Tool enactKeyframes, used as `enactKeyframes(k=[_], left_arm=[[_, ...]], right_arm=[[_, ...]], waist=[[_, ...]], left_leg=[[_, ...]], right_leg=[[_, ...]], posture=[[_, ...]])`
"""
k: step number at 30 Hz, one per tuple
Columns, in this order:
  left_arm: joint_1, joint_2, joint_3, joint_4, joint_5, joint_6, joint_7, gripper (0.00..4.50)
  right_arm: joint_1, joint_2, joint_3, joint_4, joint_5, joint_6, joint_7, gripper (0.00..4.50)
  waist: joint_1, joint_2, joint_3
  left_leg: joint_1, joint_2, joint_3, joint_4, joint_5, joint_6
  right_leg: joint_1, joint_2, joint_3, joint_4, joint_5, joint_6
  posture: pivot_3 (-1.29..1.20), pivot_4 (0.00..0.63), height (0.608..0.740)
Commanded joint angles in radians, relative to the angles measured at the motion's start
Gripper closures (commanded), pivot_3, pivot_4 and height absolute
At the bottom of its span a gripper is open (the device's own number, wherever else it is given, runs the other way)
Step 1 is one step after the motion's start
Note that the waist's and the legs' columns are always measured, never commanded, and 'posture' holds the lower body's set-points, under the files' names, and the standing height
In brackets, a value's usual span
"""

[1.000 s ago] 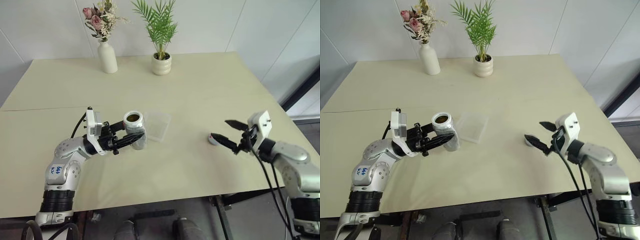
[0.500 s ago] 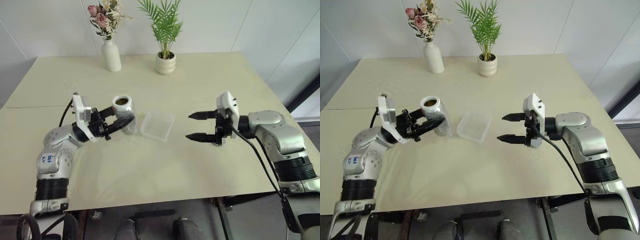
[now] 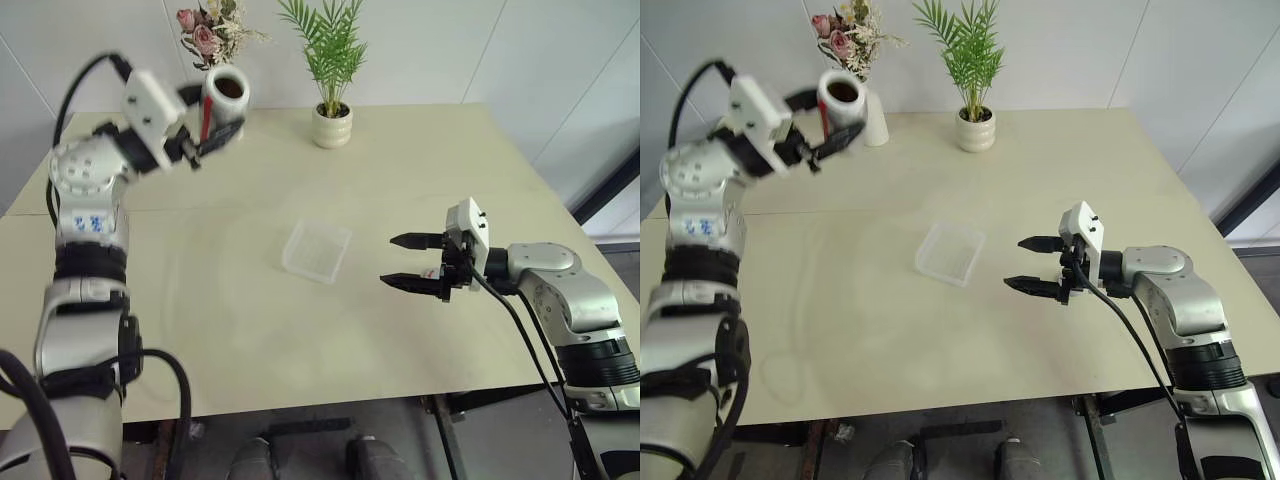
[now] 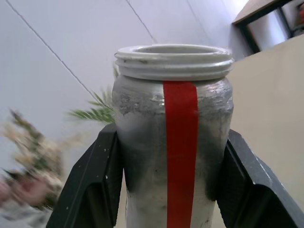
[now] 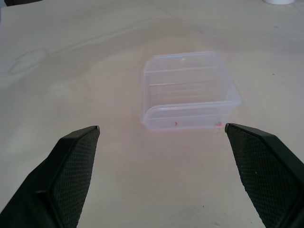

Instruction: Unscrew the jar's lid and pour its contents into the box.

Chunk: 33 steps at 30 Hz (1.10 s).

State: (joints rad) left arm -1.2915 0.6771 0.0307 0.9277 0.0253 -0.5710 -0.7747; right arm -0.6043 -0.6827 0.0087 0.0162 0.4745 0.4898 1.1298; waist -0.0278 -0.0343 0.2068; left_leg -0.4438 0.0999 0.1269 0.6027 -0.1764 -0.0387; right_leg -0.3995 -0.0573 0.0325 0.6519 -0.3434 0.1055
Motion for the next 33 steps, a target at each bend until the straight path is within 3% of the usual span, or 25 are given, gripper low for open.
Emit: enactKeyframes(k=[1, 5, 8, 10, 13, 15, 18, 22, 33], left_arm=[[-0.158, 0.058, -0.163, 0.103, 0.321, -0.217, 0.269, 2.35], [-0.329, 0.111, -0.439, 0.129, 0.763, -0.413, 0.667, 2.35], [-0.445, 0.151, -0.741, 0.018, 1.229, -0.434, 1.253, 2.35], [-0.496, 0.159, -0.916, -0.015, 1.449, -0.371, 1.612, 2.35], [-0.552, 0.122, -1.108, 0.032, 1.644, -0.288, 1.969, 2.35], [-0.562, 0.069, -1.197, 0.087, 1.727, -0.193, 2.116, 2.35], [-0.565, 0.007, -1.285, 0.116, 1.796, -0.101, 2.268, 2.35], [-0.587, -0.025, -1.297, 0.154, 1.779, -0.054, 2.358, 2.35], [-0.575, -0.042, -1.285, 0.288, 1.734, 0.156, 2.333, 2.35]], right_arm=[[0.007, 0.016, -0.045, -0.047, 0.032, 0.006, -0.03, 0.04], [0.012, 0.034, -0.05, -0.056, 0.041, 0.015, -0.054, 0.04], [0.014, 0.055, -0.058, -0.068, 0.053, 0.025, -0.087, 0.04], [0.013, 0.066, -0.063, -0.072, 0.061, 0.032, -0.104, 0.04], [0.006, 0.078, -0.072, -0.076, 0.078, 0.048, -0.127, 0.04], [-0.001, 0.088, -0.081, -0.077, 0.096, 0.063, -0.143, 0.04], [-0.007, 0.092, -0.076, -0.075, 0.098, 0.07, -0.143, 0.04], [-0.02, 0.098, -0.07, -0.068, 0.098, 0.077, -0.138, 0.04], [-0.041, 0.105, -0.072, -0.057, 0.106, 0.083, -0.126, 0.04]], waist=[[-0.001, 0.0, 0.0], [0.0, -0.001, 0.001], [0.001, -0.001, 0.001], [0.0, -0.002, 0.001], [0.0, -0.002, 0.001], [0.002, -0.002, 0.001], [0.004, -0.003, 0.002], [0.0, -0.004, 0.002], [0.001, -0.004, 0.002]], left_leg=[[0.0, 0.0, 0.001, 0.001, -0.001, 0.001], [-0.004, 0.0, 0.005, 0.003, -0.001, 0.0], [-0.014, 0.001, 0.006, 0.009, -0.001, -0.001], [-0.016, 0.0, 0.007, 0.011, -0.003, 0.001], [-0.017, -0.001, 0.011, 0.012, -0.006, 0.004], [-0.018, -0.001, 0.015, 0.013, -0.007, 0.005], [-0.02, -0.001, 0.017, 0.019, -0.006, 0.004], [-0.022, -0.001, 0.019, 0.025, -0.008, 0.004], [-0.021, -0.001, 0.021, 0.028, -0.009, 0.003]], right_leg=[[-0.001, 0.0, 0.001, 0.0, -0.001, 0.001], [-0.009, 0.0, 0.005, 0.001, -0.001, 0.002], [-0.018, 0.0, 0.007, 0.005, -0.002, 0.003], [-0.02, -0.001, 0.011, 0.006, -0.002, 0.004], [-0.023, -0.002, 0.015, 0.009, -0.003, 0.007], [-0.026, -0.002, 0.018, 0.012, -0.003, 0.007], [-0.029, -0.002, 0.019, 0.016, -0.003, 0.008], [-0.032, -0.002, 0.023, 0.021, -0.004, 0.01], [-0.033, -0.001, 0.025, 0.028, -0.005, 0.01]], posture=[[0.0, 0.15, 0.74], [0.0, 0.15, 0.74], [0.0, 0.15, 0.74], [0.0, 0.15, 0.74], [0.0, 0.15, 0.74], [0.0, 0.15, 0.74], [0.0, 0.15, 0.74], [0.0, 0.15, 0.74], [0.0, 0.15, 0.74]])
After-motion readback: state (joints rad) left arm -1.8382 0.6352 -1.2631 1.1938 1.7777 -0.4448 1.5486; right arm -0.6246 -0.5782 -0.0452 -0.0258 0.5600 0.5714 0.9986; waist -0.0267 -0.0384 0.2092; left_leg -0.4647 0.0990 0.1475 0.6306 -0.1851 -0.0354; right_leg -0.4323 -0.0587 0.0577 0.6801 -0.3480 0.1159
